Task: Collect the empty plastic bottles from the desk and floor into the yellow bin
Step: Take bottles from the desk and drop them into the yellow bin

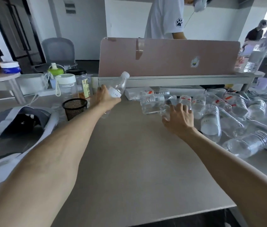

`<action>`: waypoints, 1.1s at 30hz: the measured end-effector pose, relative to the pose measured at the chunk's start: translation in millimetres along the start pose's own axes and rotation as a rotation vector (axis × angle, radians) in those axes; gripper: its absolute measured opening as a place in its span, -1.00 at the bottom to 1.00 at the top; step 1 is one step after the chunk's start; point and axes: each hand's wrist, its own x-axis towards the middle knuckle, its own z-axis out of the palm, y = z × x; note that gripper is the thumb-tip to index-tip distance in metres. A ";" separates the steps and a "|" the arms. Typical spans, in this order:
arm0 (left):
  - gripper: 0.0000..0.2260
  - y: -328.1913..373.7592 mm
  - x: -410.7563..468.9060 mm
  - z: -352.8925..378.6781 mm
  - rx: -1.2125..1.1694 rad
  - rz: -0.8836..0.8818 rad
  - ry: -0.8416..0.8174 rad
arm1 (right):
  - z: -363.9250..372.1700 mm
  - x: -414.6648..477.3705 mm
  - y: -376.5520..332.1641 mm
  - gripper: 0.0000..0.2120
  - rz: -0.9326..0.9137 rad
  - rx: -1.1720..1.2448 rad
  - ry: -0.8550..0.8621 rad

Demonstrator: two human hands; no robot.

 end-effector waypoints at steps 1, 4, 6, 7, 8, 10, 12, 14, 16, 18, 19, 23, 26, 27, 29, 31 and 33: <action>-0.40 2.9 -6.7 -2.6 -0.106 -0.028 -0.023 | -0.5 -1.2 -0.6 -0.30 0.004 -0.064 -0.034; -0.59 11.9 -32.6 -10.0 -0.520 -0.106 -0.127 | -2.6 -4.9 -3.4 -0.17 0.042 -0.172 -0.141; -0.59 12.4 -50.8 -8.3 -0.741 -0.144 -0.158 | -3.6 -8.1 -4.0 -0.18 0.053 -0.196 -0.186; -0.54 11.9 -59.9 -7.2 -0.811 -0.144 -0.155 | -5.0 -9.5 -3.5 -0.24 0.050 -0.181 -0.183; -0.49 10.7 -69.8 -7.3 -0.847 -0.137 -0.152 | -7.7 -11.6 -3.2 -0.31 0.049 -0.139 -0.168; -0.43 5.2 -88.3 -6.8 -0.870 -0.160 -0.151 | -18.2 -17.9 -5.4 -0.39 0.070 0.030 -0.132; -0.59 1.5 -103.8 -5.5 -0.879 -0.189 -0.176 | -33.5 -26.6 -9.7 -0.36 0.120 0.263 -0.113; -0.71 2.6 -114.8 -4.2 -0.913 -0.209 -0.182 | -48.4 -36.3 -14.2 -0.39 0.181 0.496 -0.100; -0.68 11.6 -129.0 -6.7 -0.953 -0.237 -0.222 | -63.8 -49.3 -15.1 -0.46 0.223 0.713 -0.104; -0.54 23.7 -138.0 -6.8 -1.019 -0.275 -0.255 | -75.2 -60.5 -12.6 -0.50 0.276 0.929 -0.094; -0.46 33.0 -144.8 -8.3 -1.039 -0.292 -0.277 | -80.1 -67.8 -8.8 -0.53 0.316 1.038 -0.088; -0.49 73.8 -170.5 -4.7 -1.045 -0.184 -0.322 | -89.6 -97.2 21.5 -0.62 0.434 1.303 -0.055; -0.53 110.2 -189.2 4.9 -0.992 -0.080 -0.365 | -94.1 -125.0 59.8 -0.63 0.503 1.363 0.015; -0.51 124.1 -196.7 8.8 -0.983 -0.052 -0.384 | -95.4 -134.8 75.5 -0.62 0.527 1.376 0.043; -0.54 156.0 -216.2 15.3 -0.960 0.025 -0.426 | -99.7 -158.0 109.0 -0.59 0.582 1.393 0.115; -0.63 190.0 -235.9 27.8 -0.953 0.107 -0.496 | -106.3 -182.6 141.2 -0.59 0.644 1.424 0.195; -0.48 226.9 -264.0 38.7 -0.966 0.136 -0.620 | -114.3 -210.1 172.1 -0.57 0.739 1.469 0.291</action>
